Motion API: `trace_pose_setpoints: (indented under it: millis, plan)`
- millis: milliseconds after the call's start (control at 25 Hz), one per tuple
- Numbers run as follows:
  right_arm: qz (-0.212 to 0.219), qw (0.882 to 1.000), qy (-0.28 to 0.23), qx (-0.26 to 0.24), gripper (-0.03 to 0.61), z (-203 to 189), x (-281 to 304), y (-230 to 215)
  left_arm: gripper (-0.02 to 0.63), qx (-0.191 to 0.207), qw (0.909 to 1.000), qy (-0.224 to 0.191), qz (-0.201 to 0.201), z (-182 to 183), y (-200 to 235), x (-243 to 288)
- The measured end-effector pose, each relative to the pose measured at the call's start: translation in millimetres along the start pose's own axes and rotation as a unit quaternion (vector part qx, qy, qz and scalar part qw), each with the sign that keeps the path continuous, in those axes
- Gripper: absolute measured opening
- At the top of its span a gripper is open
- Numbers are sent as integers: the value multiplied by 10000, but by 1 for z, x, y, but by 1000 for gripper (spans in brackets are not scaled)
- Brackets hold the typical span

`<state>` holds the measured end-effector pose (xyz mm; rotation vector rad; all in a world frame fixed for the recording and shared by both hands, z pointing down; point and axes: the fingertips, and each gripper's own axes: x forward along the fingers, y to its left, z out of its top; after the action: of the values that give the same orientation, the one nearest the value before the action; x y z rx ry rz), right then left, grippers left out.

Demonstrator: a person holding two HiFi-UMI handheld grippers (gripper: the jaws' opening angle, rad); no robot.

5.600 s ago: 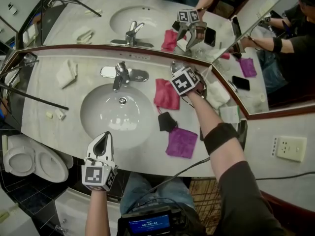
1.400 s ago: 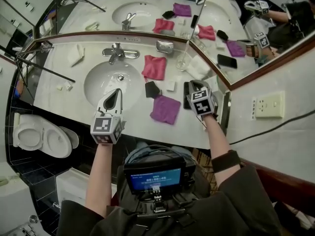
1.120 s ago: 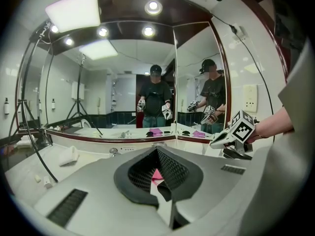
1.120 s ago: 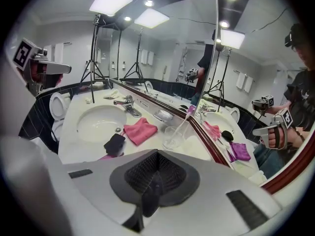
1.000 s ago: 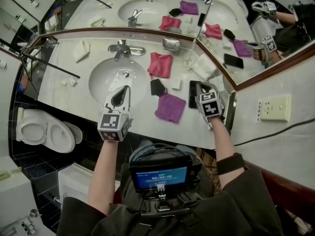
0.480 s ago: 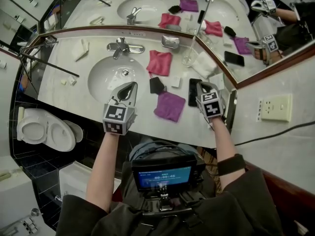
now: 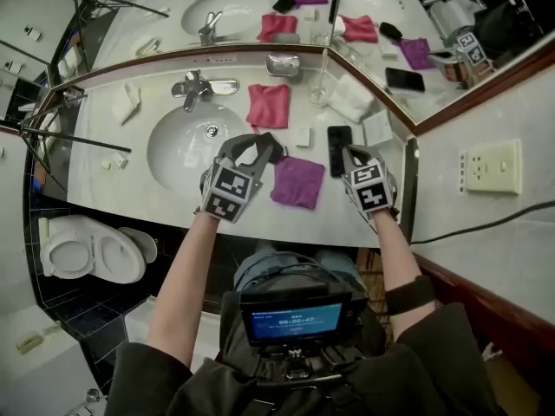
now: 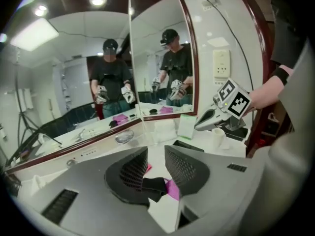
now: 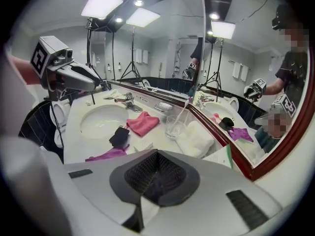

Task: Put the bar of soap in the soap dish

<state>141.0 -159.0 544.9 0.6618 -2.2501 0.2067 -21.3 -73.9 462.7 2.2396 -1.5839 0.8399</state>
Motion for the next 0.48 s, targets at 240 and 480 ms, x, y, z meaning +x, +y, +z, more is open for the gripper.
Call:
trace_pose_setpoints:
  millis: [240, 480]
  plan:
    - [-71, 9998, 44, 178, 17, -17, -4, 8, 272, 1164, 9811, 757, -1348, -37, -39, 55]
    - [-134, 9994, 84, 300, 17, -26, -6, 17, 327, 2201, 9445, 1322, -2051, -63, -48, 100]
